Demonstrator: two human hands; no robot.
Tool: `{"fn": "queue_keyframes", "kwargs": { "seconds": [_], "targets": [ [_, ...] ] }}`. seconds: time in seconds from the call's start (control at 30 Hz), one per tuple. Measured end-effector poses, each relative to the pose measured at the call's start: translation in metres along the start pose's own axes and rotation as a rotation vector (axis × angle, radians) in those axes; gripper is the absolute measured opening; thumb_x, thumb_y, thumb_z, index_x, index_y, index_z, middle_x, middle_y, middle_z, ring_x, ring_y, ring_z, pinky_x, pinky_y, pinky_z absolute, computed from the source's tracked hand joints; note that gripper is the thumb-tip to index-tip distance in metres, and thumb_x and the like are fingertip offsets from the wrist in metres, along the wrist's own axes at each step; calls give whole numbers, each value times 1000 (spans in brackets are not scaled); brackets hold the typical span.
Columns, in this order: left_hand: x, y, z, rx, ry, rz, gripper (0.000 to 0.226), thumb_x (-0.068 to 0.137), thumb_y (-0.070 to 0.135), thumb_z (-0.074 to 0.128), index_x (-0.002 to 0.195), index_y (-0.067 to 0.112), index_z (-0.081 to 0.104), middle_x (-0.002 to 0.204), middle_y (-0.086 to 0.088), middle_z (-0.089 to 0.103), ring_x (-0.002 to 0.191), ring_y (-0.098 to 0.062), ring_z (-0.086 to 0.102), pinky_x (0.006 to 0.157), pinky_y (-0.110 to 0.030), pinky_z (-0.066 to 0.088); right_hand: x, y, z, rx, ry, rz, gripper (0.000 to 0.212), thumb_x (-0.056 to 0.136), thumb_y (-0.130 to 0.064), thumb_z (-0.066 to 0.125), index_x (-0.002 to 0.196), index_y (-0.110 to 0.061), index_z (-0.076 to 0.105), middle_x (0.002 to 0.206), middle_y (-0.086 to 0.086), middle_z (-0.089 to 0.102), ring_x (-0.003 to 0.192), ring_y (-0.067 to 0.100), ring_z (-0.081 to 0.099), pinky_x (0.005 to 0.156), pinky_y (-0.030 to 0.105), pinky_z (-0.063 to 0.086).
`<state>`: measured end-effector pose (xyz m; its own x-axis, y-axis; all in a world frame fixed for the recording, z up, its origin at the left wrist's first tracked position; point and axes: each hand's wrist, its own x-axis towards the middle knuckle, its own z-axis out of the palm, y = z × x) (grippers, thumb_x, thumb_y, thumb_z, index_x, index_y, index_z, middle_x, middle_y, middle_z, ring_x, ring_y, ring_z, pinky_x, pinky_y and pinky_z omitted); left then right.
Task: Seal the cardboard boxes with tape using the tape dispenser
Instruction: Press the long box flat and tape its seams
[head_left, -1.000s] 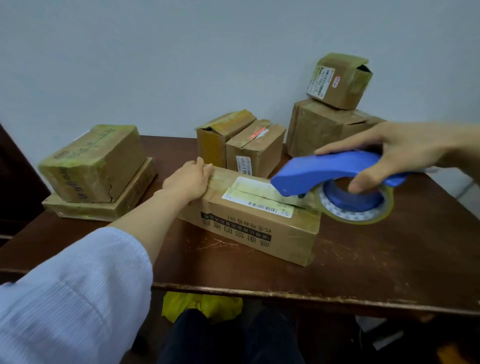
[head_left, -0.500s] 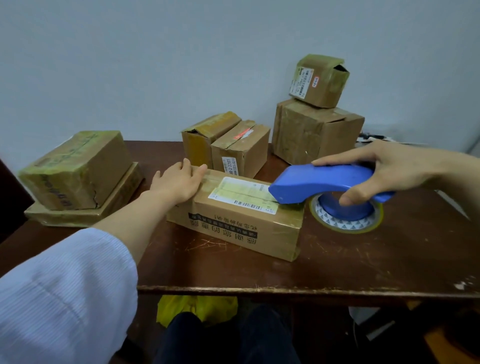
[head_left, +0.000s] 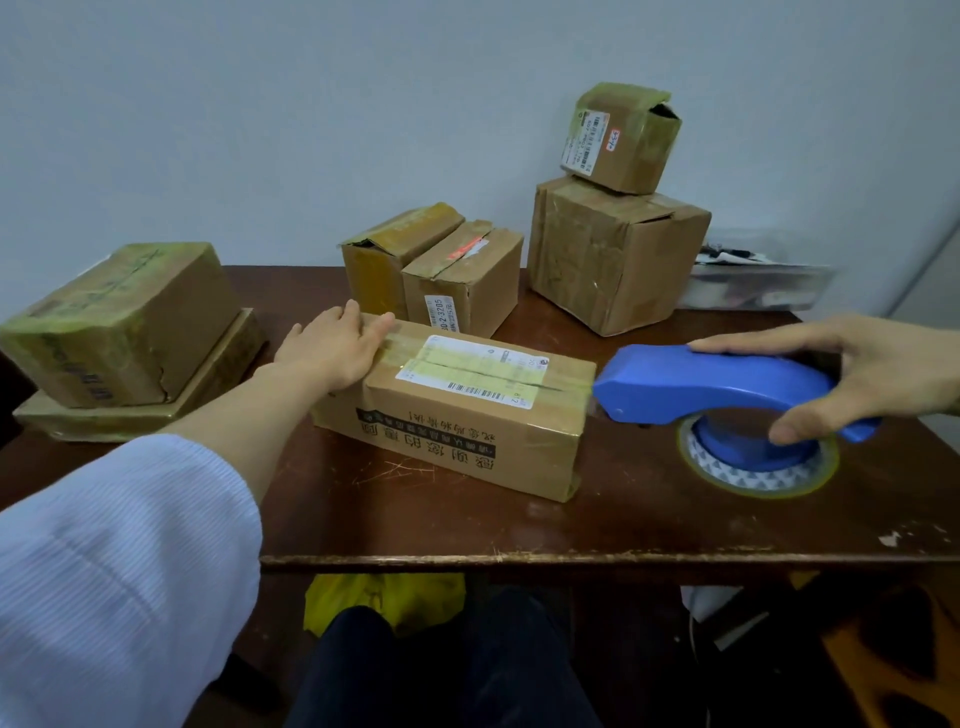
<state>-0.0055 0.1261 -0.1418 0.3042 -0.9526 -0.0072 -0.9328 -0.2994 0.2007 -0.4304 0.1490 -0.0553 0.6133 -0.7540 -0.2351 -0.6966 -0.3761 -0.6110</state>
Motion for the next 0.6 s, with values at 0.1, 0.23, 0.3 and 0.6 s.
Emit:
{"fn": "queue_keyframes", "kwargs": {
  "seconds": [0.1, 0.23, 0.3, 0.6],
  "targets": [
    [0, 0, -2, 6, -12, 6, 72, 97, 60, 15, 154, 15, 13, 159, -7, 18, 147, -23, 15, 118, -48, 8, 2, 7, 8, 17, -1, -7, 91, 29, -75, 81, 115, -65, 52, 124, -28, 58, 110, 8, 62, 94, 37, 51],
    [2, -9, -5, 46, -10, 36, 70, 99, 56, 14, 154, 14, 12, 160, -5, 14, 148, -21, 11, 118, -48, 5, 12, 1, 20, 41, 14, -41, 80, 42, -62, 84, 116, -64, 53, 116, -30, 61, 101, 4, 64, 83, 23, 53],
    [5, -21, -9, 65, -25, 27, 70, 99, 56, 14, 154, 13, 11, 161, -5, 13, 148, -21, 9, 118, -49, 4, 22, -6, 24, 35, 47, -53, 74, 56, -36, 87, 117, -61, 54, 112, -36, 59, 98, -4, 61, 80, 14, 50],
    [-28, 39, -16, 88, 204, 441, 54, 103, 40, 22, 151, 16, 25, 156, -4, 28, 146, -20, 19, 117, -39, 12, 57, -33, 31, -43, 3, -88, 73, 63, -33, 88, 117, -65, 50, 122, -30, 53, 102, 1, 60, 86, 22, 49]
  ]
}}
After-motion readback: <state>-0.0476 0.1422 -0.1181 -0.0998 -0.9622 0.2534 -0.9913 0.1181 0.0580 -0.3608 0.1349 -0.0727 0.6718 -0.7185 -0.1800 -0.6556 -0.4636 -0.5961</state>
